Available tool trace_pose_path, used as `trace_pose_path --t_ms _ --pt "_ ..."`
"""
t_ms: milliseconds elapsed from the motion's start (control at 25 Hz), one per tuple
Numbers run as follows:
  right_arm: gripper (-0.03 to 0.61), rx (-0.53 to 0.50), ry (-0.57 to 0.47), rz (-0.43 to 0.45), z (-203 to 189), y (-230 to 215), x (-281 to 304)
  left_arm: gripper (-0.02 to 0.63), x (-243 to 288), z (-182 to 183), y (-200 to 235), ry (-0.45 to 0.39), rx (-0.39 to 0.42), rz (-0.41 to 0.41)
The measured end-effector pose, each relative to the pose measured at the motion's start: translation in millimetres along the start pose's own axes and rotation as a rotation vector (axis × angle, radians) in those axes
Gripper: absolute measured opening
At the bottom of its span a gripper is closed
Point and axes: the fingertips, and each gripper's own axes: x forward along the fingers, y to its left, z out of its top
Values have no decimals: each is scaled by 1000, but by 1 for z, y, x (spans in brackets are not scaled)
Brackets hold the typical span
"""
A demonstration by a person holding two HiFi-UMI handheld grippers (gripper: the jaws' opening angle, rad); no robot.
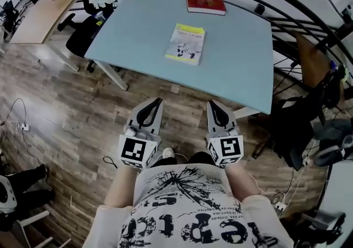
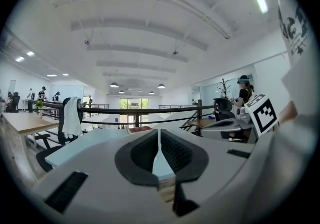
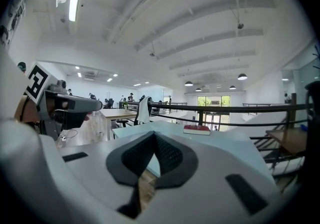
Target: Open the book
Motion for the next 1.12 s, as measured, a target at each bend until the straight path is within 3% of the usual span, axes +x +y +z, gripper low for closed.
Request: trace_pose_path --t_ms 240,600,920,1120 --pt "9 -2 21 -66 -3 -12 42 31 49 -20 30 67 10 -83" --pt "9 39 53 -129 -13 -86 127 31 179 -54 51 165 74 -191" --pt "9 98 111 -180 -30 -161 171 31 289 -104 44 322 111 -302" --pt "9 109 159 -190 -48 -187 187 40 329 -148 34 455 130 -358"
